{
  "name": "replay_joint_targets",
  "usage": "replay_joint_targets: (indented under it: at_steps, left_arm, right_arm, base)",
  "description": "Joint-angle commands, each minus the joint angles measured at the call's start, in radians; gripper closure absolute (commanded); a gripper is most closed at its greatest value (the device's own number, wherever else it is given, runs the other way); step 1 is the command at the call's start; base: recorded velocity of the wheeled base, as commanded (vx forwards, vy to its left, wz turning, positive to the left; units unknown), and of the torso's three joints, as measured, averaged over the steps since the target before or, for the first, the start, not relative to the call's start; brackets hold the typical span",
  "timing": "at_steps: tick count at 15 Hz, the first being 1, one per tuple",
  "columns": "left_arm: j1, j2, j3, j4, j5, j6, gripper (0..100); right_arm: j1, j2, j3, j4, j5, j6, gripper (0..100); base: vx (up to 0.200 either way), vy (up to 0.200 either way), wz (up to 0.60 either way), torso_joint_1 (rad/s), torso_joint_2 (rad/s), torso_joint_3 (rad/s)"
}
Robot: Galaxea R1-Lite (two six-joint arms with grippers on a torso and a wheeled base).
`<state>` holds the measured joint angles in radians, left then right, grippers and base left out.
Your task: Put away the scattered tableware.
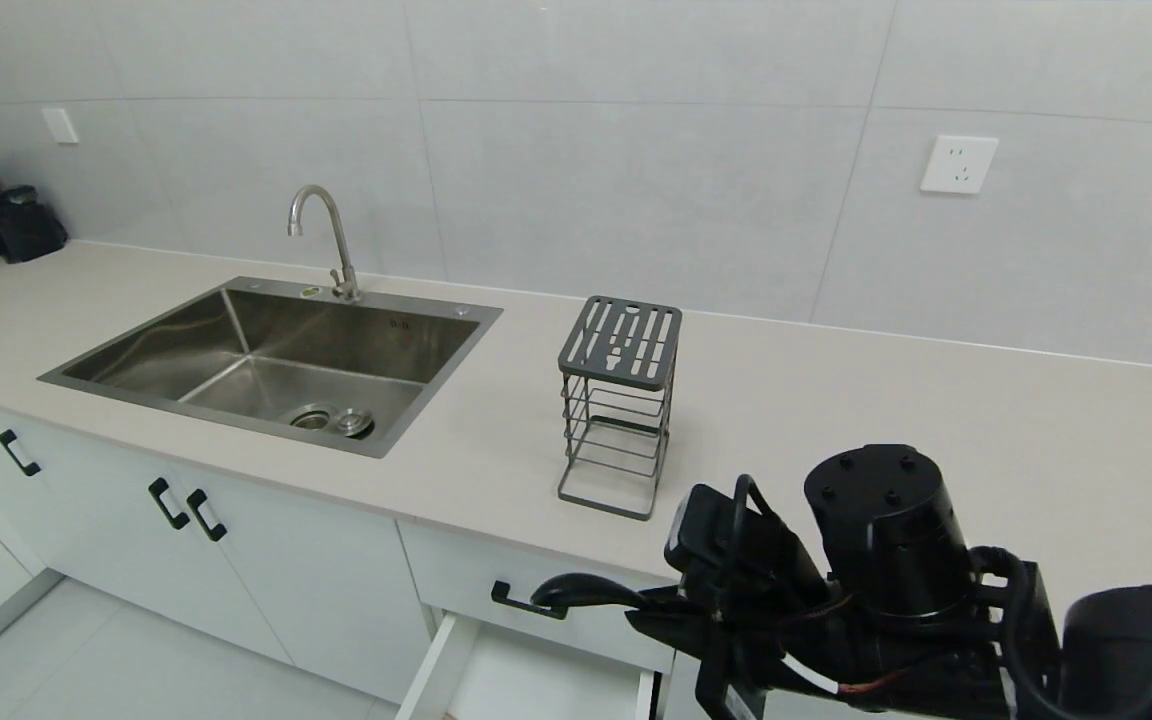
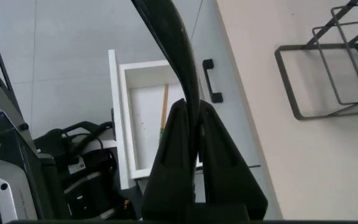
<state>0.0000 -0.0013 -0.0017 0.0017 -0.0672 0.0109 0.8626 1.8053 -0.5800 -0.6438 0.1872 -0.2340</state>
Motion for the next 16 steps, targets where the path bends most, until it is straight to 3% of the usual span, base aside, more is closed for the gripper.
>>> replay_joint_targets:
  at_steps: [1,6,7,10,13,16]
  left_arm:
    - [0.0,0.001,0.0,0.0,0.0,0.0,0]
    - [0.0,0.001,0.0,0.0,0.0,0.0,0]
    - [0.0,0.001,0.0,0.0,0.0,0.0,0]
    - [0.0,0.001,0.0,0.0,0.0,0.0,0]
    - [0.0,0.001,0.0,0.0,0.0,0.0,0]
    - [0.0,0.001,0.0,0.0,0.0,0.0,0]
  right_arm:
    - [0.015,0.04,-0.026,-0.002,-0.002,0.005,100]
    - [0.044,0.118,-0.15,-0.004,-0.003,0.068,100]
    - [0.09,0.164,-0.199,-0.03,-0.058,0.171,100]
    - [0.164,0.243,-0.268,-0.033,-0.204,0.294,100]
    - [0.193,0.272,-0.251,-0.007,-0.193,0.289,100]
    - [0.217,0.287,-0.259,0.047,-0.19,0.185,100]
  base:
    - [0.0,0.0,0.0,0.0,0.0,0.0]
    - [0.0,0.0,0.0,0.0,0.0,0.0]
    - [0.0,0.0,0.0,0.0,0.0,0.0]
    - [0.0,0.0,0.0,0.0,0.0,0.0]
    - [0.0,0.0,0.0,0.0,0.0,0.0]
    - [0.0,0.0,0.0,0.0,0.0,0.0]
